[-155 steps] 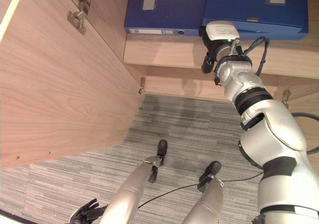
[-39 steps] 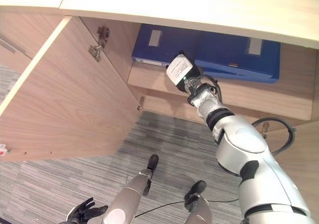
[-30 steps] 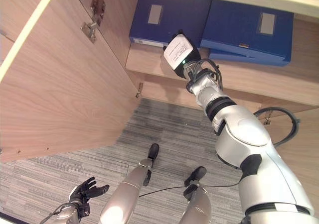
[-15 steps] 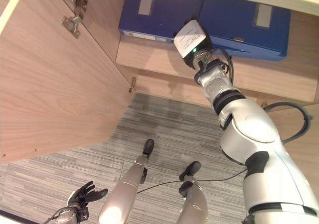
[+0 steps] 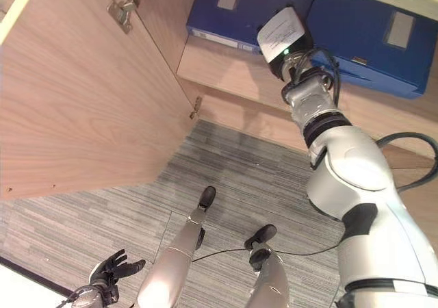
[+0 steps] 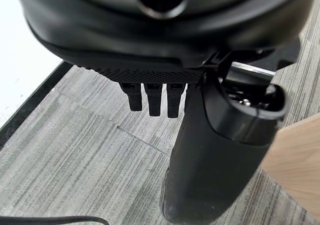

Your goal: Put the empty folder in the office cabinet

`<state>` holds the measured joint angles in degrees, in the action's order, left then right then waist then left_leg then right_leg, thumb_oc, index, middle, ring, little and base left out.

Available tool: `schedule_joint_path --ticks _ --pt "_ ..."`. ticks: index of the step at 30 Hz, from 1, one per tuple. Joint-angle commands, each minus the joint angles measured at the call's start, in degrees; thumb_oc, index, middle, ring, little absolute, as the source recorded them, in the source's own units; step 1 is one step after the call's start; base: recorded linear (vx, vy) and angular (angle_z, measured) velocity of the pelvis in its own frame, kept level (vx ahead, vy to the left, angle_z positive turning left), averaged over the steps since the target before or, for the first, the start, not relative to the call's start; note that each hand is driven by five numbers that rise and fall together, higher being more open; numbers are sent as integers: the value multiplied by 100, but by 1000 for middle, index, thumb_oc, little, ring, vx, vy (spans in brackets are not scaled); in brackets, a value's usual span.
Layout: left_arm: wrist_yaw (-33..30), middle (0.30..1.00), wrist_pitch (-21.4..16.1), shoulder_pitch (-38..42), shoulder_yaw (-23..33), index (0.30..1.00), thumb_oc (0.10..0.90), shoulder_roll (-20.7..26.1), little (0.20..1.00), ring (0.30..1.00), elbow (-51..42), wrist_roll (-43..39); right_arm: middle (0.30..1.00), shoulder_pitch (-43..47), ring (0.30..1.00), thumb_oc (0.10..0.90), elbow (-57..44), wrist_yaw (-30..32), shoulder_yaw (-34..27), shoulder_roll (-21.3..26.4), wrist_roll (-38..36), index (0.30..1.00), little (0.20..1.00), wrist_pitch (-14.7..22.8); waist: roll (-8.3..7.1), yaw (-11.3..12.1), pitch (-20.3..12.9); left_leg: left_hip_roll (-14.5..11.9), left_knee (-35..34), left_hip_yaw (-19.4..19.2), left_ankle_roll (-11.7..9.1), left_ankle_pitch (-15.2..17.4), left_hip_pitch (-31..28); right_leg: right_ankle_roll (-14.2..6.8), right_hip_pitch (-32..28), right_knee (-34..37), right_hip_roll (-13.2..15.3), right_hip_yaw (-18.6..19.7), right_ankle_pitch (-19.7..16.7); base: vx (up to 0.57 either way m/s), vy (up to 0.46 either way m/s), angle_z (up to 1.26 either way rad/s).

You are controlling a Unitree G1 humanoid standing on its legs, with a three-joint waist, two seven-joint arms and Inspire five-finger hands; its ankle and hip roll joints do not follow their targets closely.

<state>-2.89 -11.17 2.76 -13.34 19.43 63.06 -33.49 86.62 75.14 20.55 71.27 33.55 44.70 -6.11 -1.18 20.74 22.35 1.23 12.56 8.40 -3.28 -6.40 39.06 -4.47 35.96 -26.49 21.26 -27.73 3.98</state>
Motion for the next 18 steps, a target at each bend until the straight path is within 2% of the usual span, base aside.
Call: schedule_joint_path --ticks 1,9,10,18 --pt "7 900 40 -759 -103 900 800 589 900 900 42 -8 900 1173 900 800 342 68 283 255 -321 900 900 -211 20 90 10 212 64 79 41 687 -191 -528 -59 -215 59 85 -11 25 -27 6" --pt "59 900 85 -904 -31 900 800 682 900 900 -126 37 900 927 900 800 634 -118 1 524 -584 900 900 -266 81 117 8 200 22 100 54 664 -180 -520 5 -284 75 67 21 2 -2 0" --pt "108 900 122 -946 -18 900 800 732 900 900 -229 53 900 809 900 800 816 -216 -276 744 -963 900 900 -262 93 104 7 181 -14 96 53 639 -181 -523 -5 -258 51 59 8 0 0 0" --pt "163 900 189 -999 78 900 800 801 900 900 -319 193 900 587 900 800 815 -458 -379 1018 -1086 900 900 -216 59 42 15 154 -46 83 47 652 -240 -549 -29 -261 59 56 -2 0 0 0"
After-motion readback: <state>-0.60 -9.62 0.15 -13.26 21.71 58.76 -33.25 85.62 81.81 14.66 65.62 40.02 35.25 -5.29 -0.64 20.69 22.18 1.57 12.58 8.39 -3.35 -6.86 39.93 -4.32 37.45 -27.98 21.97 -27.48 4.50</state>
